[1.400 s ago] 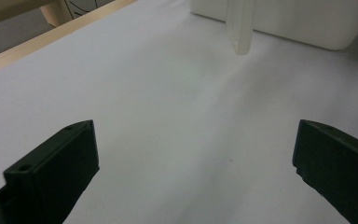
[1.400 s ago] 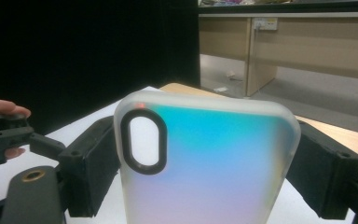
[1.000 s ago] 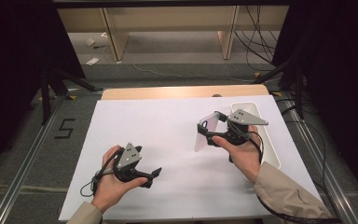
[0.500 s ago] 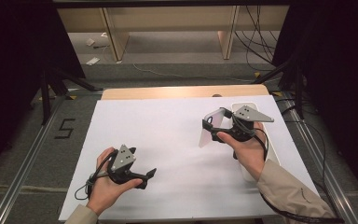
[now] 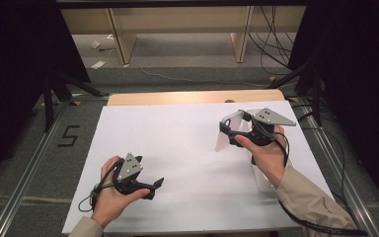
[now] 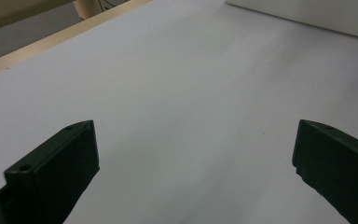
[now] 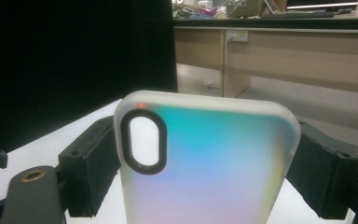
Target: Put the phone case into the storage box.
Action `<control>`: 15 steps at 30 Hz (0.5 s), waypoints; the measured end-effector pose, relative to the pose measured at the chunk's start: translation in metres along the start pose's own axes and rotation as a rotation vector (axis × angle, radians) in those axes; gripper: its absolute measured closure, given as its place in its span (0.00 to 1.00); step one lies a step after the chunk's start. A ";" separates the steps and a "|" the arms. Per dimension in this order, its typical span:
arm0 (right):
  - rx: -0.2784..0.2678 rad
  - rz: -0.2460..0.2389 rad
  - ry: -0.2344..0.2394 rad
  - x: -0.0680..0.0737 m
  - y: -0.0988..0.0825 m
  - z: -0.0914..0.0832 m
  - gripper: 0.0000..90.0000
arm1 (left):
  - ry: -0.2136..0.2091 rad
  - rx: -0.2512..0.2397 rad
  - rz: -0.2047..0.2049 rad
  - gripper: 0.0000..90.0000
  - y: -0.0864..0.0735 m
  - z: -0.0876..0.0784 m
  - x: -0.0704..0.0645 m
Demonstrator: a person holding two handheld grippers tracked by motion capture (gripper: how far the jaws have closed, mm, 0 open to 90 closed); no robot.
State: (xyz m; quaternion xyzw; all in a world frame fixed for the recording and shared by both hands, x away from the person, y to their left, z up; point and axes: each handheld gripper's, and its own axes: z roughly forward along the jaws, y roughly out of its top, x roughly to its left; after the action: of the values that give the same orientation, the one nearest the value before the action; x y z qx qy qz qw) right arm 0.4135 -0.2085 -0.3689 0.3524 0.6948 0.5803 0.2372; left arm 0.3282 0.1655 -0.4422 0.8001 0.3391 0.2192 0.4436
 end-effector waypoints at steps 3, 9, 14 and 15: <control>-0.006 0.003 -0.006 -0.003 0.001 -0.001 0.20 | 0.002 0.003 0.002 0.00 0.000 0.000 0.000; -0.015 0.002 -0.018 -0.007 0.004 -0.004 0.20 | 0.002 0.007 0.003 0.00 -0.001 0.001 0.000; -0.014 0.000 -0.030 -0.010 0.004 -0.004 0.20 | 0.002 0.011 0.011 0.00 -0.001 0.002 0.000; -0.014 0.002 -0.032 -0.011 0.004 -0.004 0.20 | 0.003 0.011 0.012 0.00 -0.001 0.002 -0.001</control>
State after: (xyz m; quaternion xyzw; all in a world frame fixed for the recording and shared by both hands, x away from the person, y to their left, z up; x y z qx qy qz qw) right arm 0.4185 -0.2192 -0.3650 0.3609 0.6863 0.5798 0.2503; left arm 0.3287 0.1645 -0.4440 0.8043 0.3362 0.2210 0.4374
